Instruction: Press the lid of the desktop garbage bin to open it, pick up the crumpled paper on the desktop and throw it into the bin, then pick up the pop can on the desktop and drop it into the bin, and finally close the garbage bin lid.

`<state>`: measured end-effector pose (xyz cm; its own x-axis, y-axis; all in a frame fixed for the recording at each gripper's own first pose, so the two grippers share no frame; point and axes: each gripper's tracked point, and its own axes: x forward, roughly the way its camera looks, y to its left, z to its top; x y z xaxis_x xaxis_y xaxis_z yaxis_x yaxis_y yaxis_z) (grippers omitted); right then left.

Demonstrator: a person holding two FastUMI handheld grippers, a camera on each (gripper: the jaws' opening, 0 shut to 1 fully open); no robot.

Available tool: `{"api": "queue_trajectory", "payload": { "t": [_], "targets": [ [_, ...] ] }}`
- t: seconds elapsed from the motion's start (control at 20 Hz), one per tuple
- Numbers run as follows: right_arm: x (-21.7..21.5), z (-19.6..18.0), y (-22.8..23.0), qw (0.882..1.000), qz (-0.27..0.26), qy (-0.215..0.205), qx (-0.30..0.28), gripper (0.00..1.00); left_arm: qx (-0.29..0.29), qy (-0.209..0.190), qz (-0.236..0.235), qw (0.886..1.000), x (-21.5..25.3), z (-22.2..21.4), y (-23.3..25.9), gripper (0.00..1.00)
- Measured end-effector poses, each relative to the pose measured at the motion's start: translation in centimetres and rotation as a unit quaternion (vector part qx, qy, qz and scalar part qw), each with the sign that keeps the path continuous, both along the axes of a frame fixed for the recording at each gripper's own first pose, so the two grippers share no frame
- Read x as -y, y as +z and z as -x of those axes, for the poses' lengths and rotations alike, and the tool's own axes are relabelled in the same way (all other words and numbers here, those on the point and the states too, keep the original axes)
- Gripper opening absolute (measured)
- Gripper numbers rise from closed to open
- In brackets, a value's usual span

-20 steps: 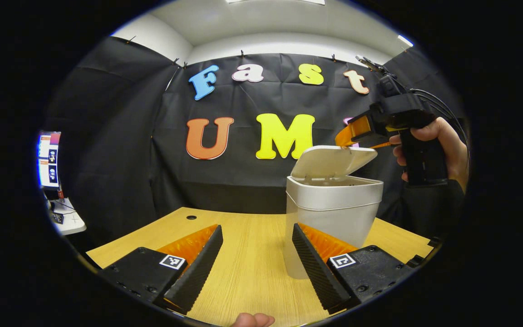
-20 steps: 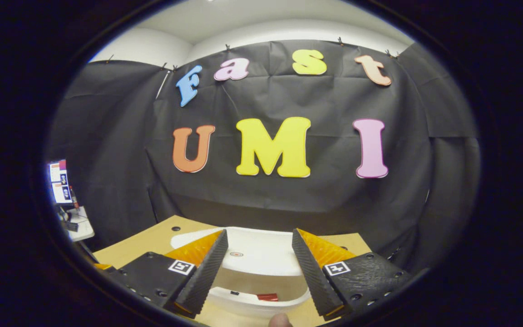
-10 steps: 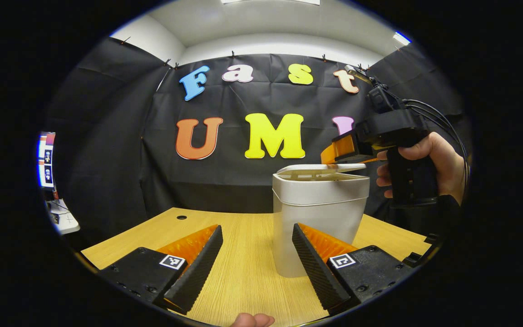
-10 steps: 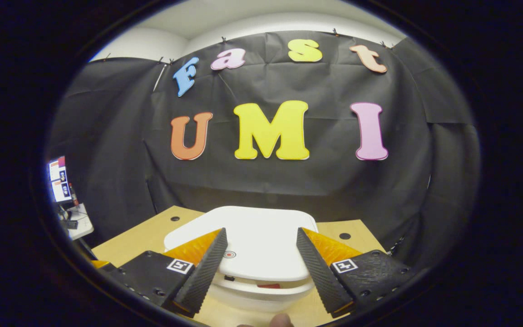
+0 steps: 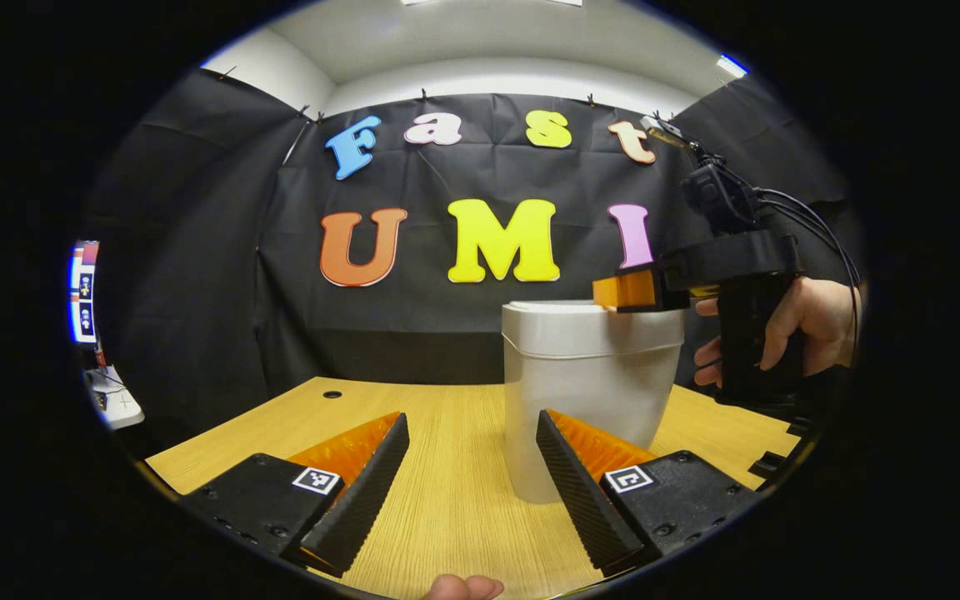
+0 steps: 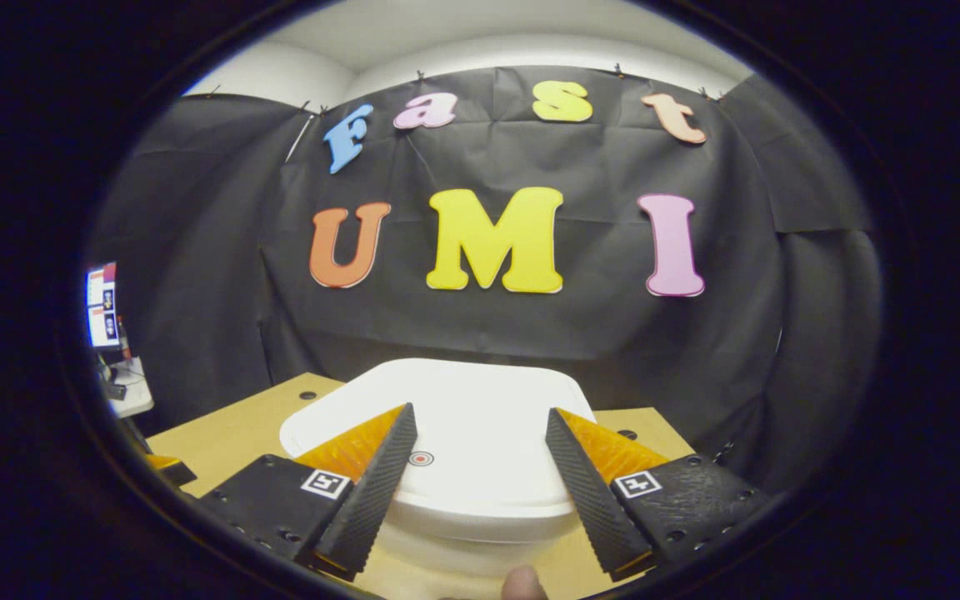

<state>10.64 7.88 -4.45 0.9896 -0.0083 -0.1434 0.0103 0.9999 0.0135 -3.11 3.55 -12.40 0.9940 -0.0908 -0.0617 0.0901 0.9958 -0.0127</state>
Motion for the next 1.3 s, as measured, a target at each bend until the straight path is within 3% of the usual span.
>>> {"api": "queue_trajectory", "payload": {
  "t": [0.2,0.4,0.6,0.75,0.9,1.1,1.3],
  "targets": [
    [-0.2,0.0,0.5,1.0,-0.004,-0.007,0.02,0.99,0.014,-0.014,-0.005,1.0,1.1,0.4,0.4,0.99],
    [-0.3,-0.2,1.5,0.999,-0.015,-0.006,0.037,0.94,0.006,-0.02,-0.002,1.0,1.6,0.1,-0.4,0.99],
    [1.0,0.7,4.2,0.997,-0.018,-0.01,0.077,0.96,0.009,-0.02,0.005,1.0,1.8,-0.1,-0.4,0.99],
    [2.5,3.4,4.1,0.997,-0.013,-0.013,0.076,0.96,0.015,-0.014,-0.001,1.0,1.8,0.4,0.3,0.99],
    [3.6,8.3,2.2,0.994,-0.052,-0.006,0.096,0.96,0.028,0.001,-0.003,1.0,1.6,0.5,0.8,0.99],
    [6.6,11.9,-0.1,0.992,0.005,-0.046,0.121,0.95,0.017,0.01,0.023,1.0,2.7,0.2,1.6,0.99],
    [7.5,14.1,-1.2,0.99,-0.008,-0.039,0.133,0.96,0.029,0.025,0.021,0.999,2.8,-0.3,3.4,0.99]
  ]
}}
